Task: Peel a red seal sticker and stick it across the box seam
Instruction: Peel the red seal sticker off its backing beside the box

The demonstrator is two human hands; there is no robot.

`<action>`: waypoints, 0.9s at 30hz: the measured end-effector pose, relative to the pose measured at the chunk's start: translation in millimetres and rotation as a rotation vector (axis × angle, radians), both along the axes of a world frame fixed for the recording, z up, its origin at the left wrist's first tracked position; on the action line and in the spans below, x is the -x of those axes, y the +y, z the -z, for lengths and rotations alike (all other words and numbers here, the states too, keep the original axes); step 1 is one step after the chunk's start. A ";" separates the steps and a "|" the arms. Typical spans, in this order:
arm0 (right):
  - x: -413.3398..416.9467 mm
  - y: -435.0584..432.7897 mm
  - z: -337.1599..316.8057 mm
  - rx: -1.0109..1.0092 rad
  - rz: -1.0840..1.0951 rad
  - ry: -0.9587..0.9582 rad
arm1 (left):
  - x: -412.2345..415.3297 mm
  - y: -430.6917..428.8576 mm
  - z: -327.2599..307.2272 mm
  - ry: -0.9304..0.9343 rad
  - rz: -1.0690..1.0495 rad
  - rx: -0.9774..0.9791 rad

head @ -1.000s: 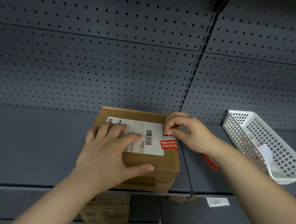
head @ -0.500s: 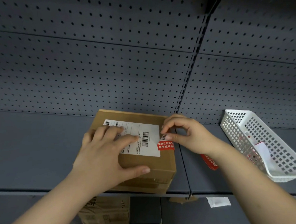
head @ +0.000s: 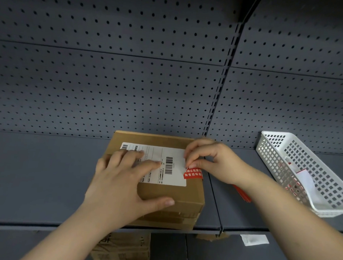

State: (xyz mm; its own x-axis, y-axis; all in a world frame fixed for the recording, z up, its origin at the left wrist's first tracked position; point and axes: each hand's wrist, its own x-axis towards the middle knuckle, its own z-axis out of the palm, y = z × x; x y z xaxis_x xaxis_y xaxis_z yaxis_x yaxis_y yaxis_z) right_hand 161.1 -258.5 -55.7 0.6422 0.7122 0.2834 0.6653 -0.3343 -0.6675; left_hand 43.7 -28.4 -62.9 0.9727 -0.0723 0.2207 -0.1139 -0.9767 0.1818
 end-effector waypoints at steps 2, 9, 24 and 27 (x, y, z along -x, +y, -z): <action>-0.5 -1.8 3.0 -0.046 -0.006 0.030 | -0.3 -0.1 0.0 0.000 0.000 0.003; -3.7 -4.3 10.5 -0.144 -0.038 0.117 | -0.8 0.1 1.0 0.001 0.004 0.003; -9.9 -8.9 22.6 -0.345 -0.065 0.317 | -0.4 0.2 0.1 0.013 0.007 0.002; -9.0 -8.7 23.1 -0.404 -0.073 0.368 | -0.1 0.1 -0.3 0.010 0.007 0.008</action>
